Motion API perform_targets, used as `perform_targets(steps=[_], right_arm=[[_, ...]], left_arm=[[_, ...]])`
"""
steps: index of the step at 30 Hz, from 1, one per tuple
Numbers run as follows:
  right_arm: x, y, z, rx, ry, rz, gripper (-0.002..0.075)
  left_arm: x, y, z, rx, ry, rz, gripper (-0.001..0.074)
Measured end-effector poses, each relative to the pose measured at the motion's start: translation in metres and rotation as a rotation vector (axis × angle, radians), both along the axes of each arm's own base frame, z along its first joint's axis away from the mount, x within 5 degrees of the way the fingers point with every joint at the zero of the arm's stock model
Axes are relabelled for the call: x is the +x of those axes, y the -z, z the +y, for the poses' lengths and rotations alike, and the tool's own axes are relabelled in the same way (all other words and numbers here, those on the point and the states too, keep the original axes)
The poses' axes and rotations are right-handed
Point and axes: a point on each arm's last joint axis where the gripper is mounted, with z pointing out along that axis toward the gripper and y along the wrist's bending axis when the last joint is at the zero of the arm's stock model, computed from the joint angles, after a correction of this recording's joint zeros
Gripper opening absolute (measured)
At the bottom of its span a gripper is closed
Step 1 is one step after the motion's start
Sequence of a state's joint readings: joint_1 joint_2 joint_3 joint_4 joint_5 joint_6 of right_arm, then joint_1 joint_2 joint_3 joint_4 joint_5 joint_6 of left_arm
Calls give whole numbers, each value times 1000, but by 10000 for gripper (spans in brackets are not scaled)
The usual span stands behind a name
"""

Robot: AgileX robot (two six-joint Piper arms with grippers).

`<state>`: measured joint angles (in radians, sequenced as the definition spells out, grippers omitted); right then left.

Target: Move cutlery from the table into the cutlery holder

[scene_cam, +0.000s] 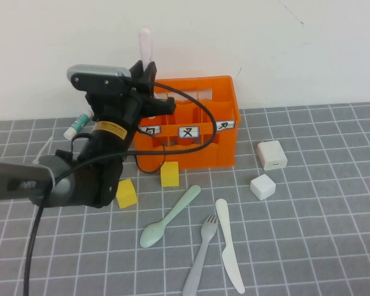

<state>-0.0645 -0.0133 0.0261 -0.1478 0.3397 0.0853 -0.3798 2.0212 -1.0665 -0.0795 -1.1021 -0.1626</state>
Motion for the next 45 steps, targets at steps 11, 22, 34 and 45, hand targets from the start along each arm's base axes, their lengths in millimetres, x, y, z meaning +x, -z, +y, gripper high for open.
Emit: perform_targets(steps=[11, 22, 34, 45], right_arm=[[0, 0, 0, 0, 0, 0, -3], [0, 0, 0, 0, 0, 0, -3], [0, 0, 0, 0, 0, 0, -3], [0, 0, 0, 0, 0, 0, -3]], left_arm=[[2, 12, -4, 151, 13, 39, 360], [-42, -74, 5, 197, 86, 243, 353], [-124, -85, 5, 536, 150, 874, 46], [-117, -25, -30, 835, 483, 1246, 213]])
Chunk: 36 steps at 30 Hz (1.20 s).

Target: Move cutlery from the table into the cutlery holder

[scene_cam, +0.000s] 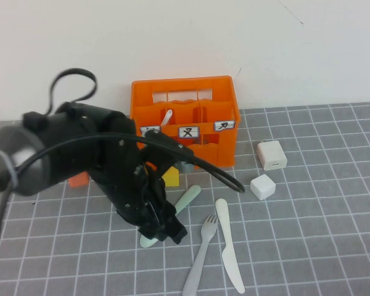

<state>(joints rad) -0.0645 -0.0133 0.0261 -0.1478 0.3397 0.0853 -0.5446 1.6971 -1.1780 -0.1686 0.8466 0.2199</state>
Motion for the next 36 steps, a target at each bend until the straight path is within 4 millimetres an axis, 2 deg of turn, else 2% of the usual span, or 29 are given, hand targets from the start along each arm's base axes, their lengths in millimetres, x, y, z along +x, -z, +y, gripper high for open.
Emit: perform_targets(steps=[4, 7, 17, 29, 36], right_arm=[[0, 0, 0, 0, 0, 0, -3], [0, 0, 0, 0, 0, 0, -3], [0, 0, 0, 0, 0, 0, -3], [0, 0, 0, 0, 0, 0, -3], [0, 0, 0, 0, 0, 0, -3]], left_arm=[[12, 15, -5, 27, 70, -51, 361], [20, 24, -8, 23, 83, -100, 398], [45, 34, -21, -84, 39, -304, 412], [58, 82, -30, -99, -21, -264, 413], [66, 95, -33, -114, -36, -307, 413]])
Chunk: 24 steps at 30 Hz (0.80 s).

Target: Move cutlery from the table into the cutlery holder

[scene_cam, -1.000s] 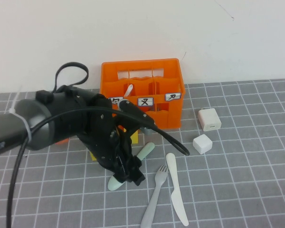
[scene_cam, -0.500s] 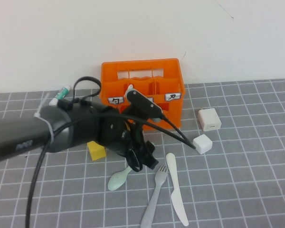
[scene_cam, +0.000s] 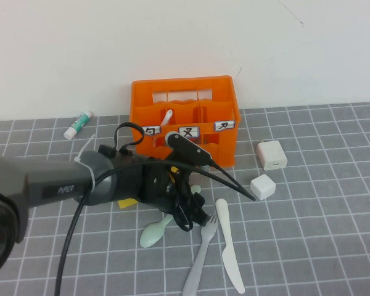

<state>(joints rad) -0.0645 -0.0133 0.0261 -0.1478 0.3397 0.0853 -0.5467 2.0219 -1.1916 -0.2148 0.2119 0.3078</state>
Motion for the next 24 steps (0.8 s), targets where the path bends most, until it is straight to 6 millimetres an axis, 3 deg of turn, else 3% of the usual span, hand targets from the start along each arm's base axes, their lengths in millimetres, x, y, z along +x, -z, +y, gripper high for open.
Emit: perform_targets(steps=[7, 12, 18, 24], right_arm=[[0, 0, 0, 0, 0, 0, -3], [0, 0, 0, 0, 0, 0, -3], [0, 0, 0, 0, 0, 0, -3], [0, 0, 0, 0, 0, 0, -3]], left_arm=[[2, 7, -1, -9, -16, 2, 395], [2, 8, -2, -37, -69, 27, 312], [1, 8, -2, -34, -76, 60, 152], [-7, 3, 0, -13, -69, 139, 142]])
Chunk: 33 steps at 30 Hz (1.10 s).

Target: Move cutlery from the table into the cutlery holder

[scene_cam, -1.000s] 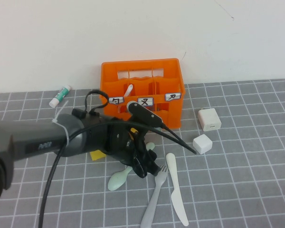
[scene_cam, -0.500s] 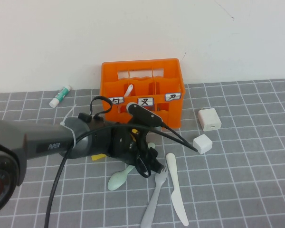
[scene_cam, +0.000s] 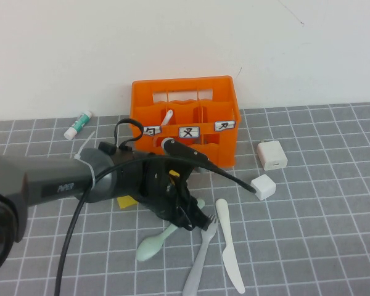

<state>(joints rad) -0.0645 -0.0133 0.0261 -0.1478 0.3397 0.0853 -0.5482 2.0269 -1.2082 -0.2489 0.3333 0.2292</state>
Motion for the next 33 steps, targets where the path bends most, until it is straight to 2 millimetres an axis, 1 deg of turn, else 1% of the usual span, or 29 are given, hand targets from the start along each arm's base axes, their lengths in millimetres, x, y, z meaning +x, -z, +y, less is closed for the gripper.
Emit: perform_targets(steps=[3, 5, 11, 13, 16, 21, 26, 29, 33], right_arm=[[0, 0, 0, 0, 0, 0, -3], [0, 0, 0, 0, 0, 0, -3], [0, 0, 0, 0, 0, 0, -3], [0, 0, 0, 0, 0, 0, -3], [0, 0, 0, 0, 0, 0, -3], [0, 0, 0, 0, 0, 0, -3], [0, 0, 0, 0, 0, 0, -3], [0, 0, 0, 0, 0, 0, -3], [0, 0, 0, 0, 0, 0, -3]], left_arm=[[-7, -5, 1, 16, 14, 47, 142], [-12, -13, 0, 22, 31, 63, 142], [-27, -44, -4, 2, 72, 16, 142], [-33, -51, -4, -4, 83, 3, 142], [-41, -57, -1, -10, 88, -9, 142], [-49, -70, 6, -54, 73, -102, 141], [-57, -94, 15, -129, 45, -253, 141], [-57, -107, 24, -178, 4, -343, 141], [-51, -120, 39, -235, -76, -432, 141]])
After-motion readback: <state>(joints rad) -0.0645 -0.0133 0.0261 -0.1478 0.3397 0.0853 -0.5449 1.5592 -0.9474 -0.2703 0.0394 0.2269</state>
